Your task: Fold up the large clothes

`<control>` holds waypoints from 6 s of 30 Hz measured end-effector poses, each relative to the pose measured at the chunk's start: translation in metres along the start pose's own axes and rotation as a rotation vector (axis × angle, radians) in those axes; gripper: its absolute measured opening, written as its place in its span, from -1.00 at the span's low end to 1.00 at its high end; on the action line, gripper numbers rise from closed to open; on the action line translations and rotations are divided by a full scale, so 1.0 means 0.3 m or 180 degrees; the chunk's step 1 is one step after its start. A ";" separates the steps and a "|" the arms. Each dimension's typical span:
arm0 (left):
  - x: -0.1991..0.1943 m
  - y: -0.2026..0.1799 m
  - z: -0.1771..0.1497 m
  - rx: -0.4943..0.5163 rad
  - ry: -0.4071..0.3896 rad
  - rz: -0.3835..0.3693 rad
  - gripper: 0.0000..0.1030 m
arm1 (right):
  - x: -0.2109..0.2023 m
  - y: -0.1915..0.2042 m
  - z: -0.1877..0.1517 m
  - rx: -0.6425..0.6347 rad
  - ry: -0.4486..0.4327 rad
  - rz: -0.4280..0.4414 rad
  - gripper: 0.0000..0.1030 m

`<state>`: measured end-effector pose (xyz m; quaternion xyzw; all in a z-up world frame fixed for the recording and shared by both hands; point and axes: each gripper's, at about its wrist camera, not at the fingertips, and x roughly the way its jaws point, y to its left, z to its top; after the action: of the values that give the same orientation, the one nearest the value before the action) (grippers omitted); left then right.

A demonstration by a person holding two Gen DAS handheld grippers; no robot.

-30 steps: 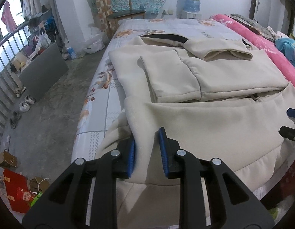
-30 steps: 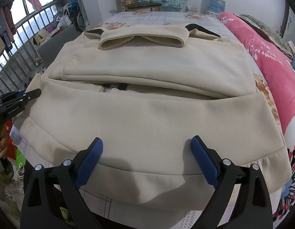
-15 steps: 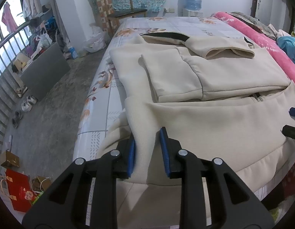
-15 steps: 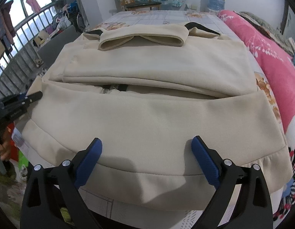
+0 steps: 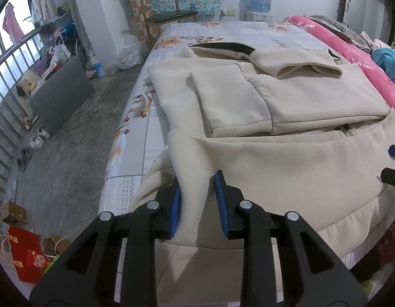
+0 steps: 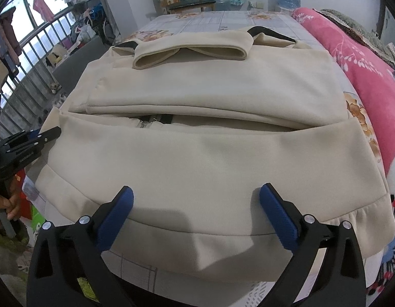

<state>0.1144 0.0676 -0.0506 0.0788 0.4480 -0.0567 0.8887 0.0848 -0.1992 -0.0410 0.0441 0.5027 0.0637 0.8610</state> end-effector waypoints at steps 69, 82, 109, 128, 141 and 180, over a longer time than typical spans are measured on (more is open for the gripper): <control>-0.005 0.003 -0.004 0.0009 -0.0012 0.0082 -0.49 | -0.205 -0.486 0.044 0.0903 -0.0569 0.0035 0.73; -0.005 0.002 -0.004 0.0019 -0.0007 0.0084 -0.49 | -0.135 -0.519 0.067 0.0910 -0.0366 0.0104 -0.03; -0.002 -0.005 -0.003 0.0059 0.0023 0.0128 -0.49 | -0.107 -0.359 0.038 0.0245 -0.0275 -0.0745 -0.58; -0.229 -0.018 -0.055 0.0063 -0.0637 0.0151 -0.90 | -0.338 -0.333 -0.064 0.0346 -0.0854 -0.0647 -0.89; -0.483 0.091 0.055 -0.0382 -0.1485 -0.0417 -0.91 | -0.562 -0.291 0.075 0.0211 -0.1577 -0.0413 -0.90; 0.113 0.240 0.254 -0.0742 0.0007 -0.0838 -0.24 | -0.095 -0.521 0.222 0.0841 -0.0387 -0.0400 -0.76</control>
<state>0.2069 0.1227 -0.0268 -0.0839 0.4591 -0.1202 0.8762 0.1392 -0.3589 -0.0056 0.1292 0.4554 -0.0597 0.8788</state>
